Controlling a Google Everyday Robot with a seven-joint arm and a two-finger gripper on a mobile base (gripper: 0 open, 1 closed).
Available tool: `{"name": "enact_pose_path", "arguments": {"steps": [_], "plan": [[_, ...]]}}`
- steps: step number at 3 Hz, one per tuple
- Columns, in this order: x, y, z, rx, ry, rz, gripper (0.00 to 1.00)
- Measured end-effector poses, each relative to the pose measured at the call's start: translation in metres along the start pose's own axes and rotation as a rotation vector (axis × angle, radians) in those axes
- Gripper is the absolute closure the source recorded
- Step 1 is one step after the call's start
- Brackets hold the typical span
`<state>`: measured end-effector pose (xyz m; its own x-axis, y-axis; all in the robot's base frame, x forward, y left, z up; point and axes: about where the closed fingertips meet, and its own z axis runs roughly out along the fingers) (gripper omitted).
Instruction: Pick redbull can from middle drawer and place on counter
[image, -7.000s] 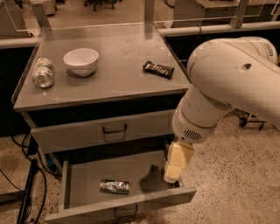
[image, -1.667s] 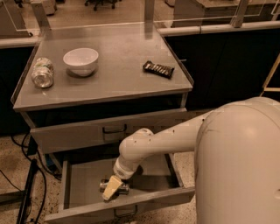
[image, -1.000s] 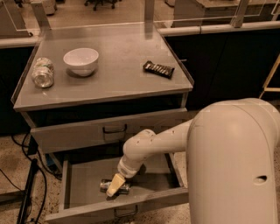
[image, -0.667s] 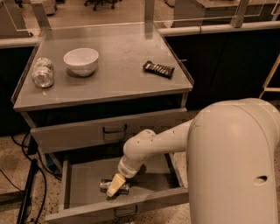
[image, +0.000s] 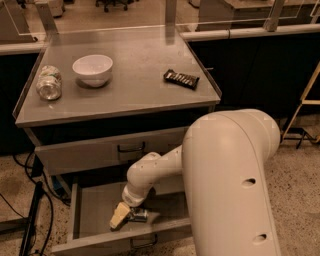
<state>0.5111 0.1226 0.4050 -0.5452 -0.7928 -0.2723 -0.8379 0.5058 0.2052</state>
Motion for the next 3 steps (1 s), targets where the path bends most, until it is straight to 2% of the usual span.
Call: {"name": "enact_pose_path", "arguments": {"steps": [1, 3], "plan": [[0.001, 0.0, 0.001, 0.0, 0.001, 0.002, 0.0], [0.014, -0.016, 0.016, 0.034, 0.015, 0.042, 0.0]]}}
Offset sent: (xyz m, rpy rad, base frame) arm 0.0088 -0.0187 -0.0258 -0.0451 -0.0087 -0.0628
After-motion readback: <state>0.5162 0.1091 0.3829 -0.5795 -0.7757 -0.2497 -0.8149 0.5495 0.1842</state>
